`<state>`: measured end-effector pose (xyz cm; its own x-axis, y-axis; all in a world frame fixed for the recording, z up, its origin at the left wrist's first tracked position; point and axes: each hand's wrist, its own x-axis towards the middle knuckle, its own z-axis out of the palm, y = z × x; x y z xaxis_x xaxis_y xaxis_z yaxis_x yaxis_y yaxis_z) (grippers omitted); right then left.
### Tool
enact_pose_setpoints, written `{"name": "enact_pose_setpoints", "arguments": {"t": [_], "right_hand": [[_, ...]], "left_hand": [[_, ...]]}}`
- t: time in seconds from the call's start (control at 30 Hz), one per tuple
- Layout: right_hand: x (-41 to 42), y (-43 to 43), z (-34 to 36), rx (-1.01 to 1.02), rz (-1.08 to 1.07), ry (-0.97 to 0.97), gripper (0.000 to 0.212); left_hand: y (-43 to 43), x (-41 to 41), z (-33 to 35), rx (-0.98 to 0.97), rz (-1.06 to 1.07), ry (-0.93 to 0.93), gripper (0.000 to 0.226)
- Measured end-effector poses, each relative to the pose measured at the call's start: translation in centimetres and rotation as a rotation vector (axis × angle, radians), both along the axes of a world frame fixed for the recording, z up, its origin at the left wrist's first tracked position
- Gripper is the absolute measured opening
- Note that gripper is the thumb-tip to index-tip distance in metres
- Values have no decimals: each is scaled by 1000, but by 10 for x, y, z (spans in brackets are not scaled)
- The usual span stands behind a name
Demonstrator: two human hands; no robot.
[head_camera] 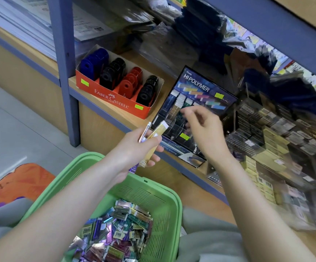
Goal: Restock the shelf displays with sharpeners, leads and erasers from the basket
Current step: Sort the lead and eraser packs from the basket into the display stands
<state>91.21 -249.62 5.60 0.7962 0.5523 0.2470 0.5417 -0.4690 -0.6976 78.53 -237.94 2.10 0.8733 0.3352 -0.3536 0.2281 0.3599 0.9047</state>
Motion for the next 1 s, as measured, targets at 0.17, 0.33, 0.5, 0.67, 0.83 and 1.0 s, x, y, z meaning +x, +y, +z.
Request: {"name": "enact_pose_setpoints", "arguments": {"t": [0.17,0.33,0.5,0.67,0.83,1.0], "right_hand": [[-22,1,-6,-17,198,255,9],[-24,-3,-10,116,137,419,8],[-27,-6,-7,289,44,540,6],[-33,-5,-9,225,141,571,9],[-35,-6,-11,60,192,442,10],[-33,-6,-14,-141,211,212,9]], "left_hand": [[-1,-1,-2,81,-50,9,16],[-2,0,-1,91,-24,32,18],[4,4,-2,14,225,27,13],[6,3,-3,-15,262,14,11],[5,2,-4,47,268,-11,11],[5,3,-3,60,283,-48,14]]}}
